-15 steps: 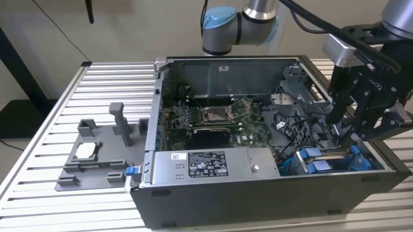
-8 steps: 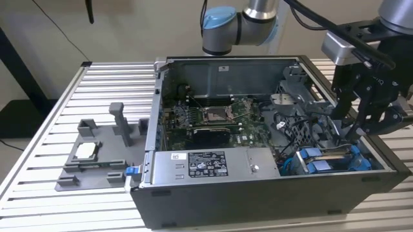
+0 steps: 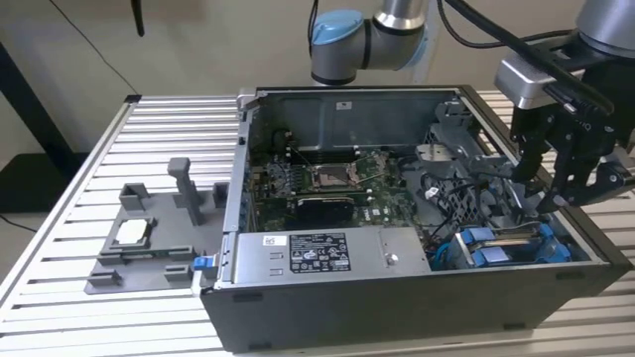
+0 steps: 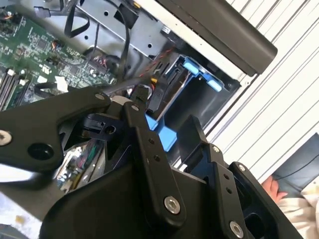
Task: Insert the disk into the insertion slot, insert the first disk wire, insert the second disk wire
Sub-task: 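Insert the first disk wire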
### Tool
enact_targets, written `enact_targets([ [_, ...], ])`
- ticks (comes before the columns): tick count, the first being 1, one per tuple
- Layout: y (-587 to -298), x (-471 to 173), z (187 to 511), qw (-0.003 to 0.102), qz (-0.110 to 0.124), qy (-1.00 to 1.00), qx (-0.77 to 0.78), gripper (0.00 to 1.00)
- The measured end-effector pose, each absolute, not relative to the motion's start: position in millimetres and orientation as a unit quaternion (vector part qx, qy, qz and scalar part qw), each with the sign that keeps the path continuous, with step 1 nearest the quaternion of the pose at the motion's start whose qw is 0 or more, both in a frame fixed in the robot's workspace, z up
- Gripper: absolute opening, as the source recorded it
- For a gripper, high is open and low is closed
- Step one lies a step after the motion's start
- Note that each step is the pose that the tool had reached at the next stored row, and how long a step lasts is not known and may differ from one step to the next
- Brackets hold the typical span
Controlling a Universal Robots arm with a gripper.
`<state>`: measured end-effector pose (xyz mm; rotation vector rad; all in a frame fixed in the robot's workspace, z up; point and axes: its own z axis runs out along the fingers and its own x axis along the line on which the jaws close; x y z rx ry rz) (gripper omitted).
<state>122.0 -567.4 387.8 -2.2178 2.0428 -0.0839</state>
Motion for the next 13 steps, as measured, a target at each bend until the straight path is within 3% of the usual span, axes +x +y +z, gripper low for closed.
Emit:
enact_targets([
  [13, -564.5, 129.9, 387.7, 0.064, -0.026, 0.665, -0.744, 0.5],
])
